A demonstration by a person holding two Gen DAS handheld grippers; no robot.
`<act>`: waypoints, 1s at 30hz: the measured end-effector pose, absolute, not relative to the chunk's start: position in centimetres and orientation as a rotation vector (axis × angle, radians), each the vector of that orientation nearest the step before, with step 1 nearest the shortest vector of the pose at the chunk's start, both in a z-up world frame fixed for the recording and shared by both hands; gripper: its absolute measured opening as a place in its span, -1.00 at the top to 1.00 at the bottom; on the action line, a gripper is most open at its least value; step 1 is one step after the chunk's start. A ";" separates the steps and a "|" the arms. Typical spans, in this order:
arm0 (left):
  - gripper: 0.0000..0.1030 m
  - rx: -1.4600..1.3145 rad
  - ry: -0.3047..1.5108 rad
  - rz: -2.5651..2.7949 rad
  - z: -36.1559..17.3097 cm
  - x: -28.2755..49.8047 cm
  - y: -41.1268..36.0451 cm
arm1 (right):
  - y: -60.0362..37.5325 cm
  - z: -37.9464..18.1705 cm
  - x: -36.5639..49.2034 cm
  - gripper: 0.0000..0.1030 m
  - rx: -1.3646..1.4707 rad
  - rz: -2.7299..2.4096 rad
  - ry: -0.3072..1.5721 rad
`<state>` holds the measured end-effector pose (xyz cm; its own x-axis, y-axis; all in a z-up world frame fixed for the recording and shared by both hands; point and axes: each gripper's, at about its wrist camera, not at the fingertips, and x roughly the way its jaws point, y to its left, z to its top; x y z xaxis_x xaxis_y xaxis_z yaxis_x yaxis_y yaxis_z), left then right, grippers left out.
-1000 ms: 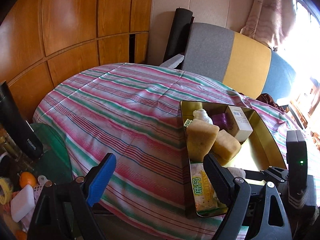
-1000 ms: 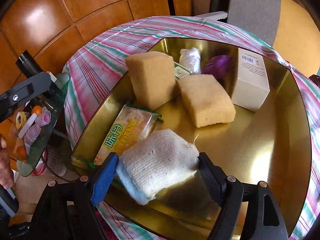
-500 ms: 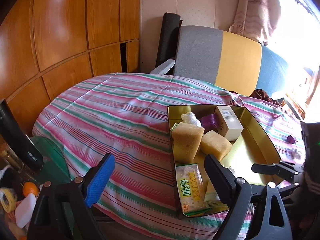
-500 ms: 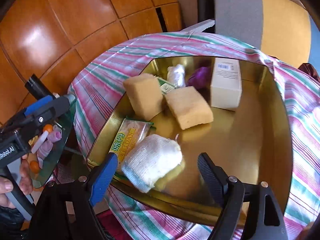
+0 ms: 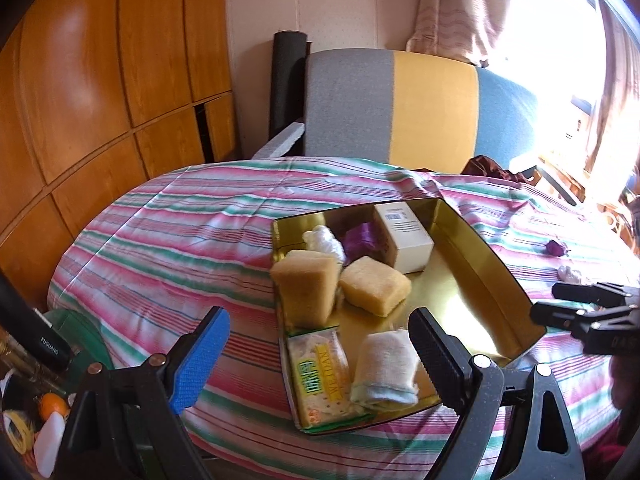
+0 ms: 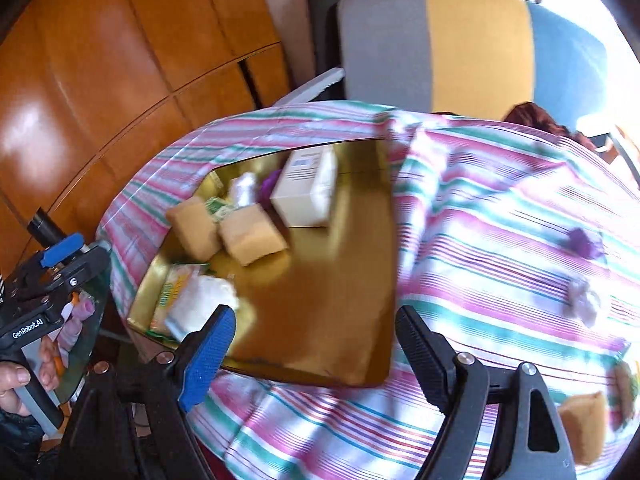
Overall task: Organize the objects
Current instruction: 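Lower the grey sock into the tray and open the right gripper, then grasp the orange sponge on the cloth with the left gripper while the right reaches the WEIDAN packet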
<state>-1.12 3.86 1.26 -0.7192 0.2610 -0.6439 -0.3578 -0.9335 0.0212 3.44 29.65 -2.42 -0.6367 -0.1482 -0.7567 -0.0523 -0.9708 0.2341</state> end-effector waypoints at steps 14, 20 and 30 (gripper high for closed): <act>-0.78 -0.854 0.327 2.361 2.5 1.0 14.7 | 53.2 -2.0 17.9 -0.62 1.270 -3.349 -1.154; -0.77 -0.863 0.398 2.182 1.7 3.1 21.5 | 58.0 -4.6 23.2 -0.62 1.165 -3.326 -1.706; -0.77 -0.900 0.469 1.891 -1.0 6.8 31.5 | 58.2 -4.3 23.6 -0.62 1.142 -3.300 -1.736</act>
<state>6.82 31.55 -1.03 -0.2729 0.5978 -0.7537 -0.8808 -0.4704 -0.0542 23.62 58.16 -4.33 -0.5778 0.3571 -0.7339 -0.8071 -0.3838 0.4487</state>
